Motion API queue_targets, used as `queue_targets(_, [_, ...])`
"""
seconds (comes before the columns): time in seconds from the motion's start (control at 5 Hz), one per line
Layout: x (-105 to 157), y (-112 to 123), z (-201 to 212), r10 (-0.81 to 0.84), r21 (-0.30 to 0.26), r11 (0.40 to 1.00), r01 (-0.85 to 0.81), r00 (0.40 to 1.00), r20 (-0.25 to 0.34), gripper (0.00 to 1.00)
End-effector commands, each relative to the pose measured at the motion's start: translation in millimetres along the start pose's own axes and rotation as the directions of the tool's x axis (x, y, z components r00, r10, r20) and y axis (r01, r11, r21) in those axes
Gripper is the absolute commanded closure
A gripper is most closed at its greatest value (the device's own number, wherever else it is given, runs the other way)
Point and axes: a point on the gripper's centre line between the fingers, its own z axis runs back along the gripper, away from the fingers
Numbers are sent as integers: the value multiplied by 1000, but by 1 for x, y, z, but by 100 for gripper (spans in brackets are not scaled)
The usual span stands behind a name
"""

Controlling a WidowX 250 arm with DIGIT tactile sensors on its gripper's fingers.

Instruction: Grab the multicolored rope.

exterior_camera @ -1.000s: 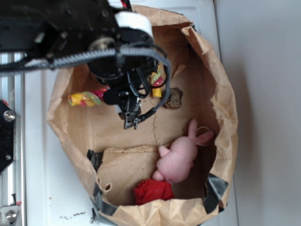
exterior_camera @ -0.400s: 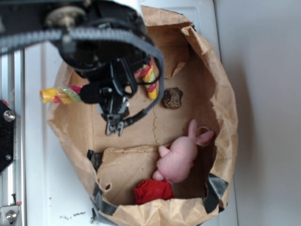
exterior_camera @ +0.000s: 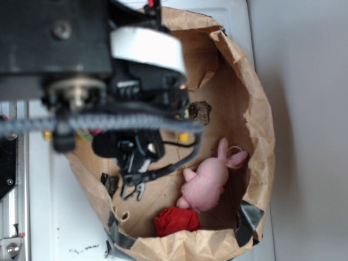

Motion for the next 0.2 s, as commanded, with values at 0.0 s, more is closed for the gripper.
queue_targets(0.0, [13, -8, 10, -26, 21, 999, 25, 996, 82, 100])
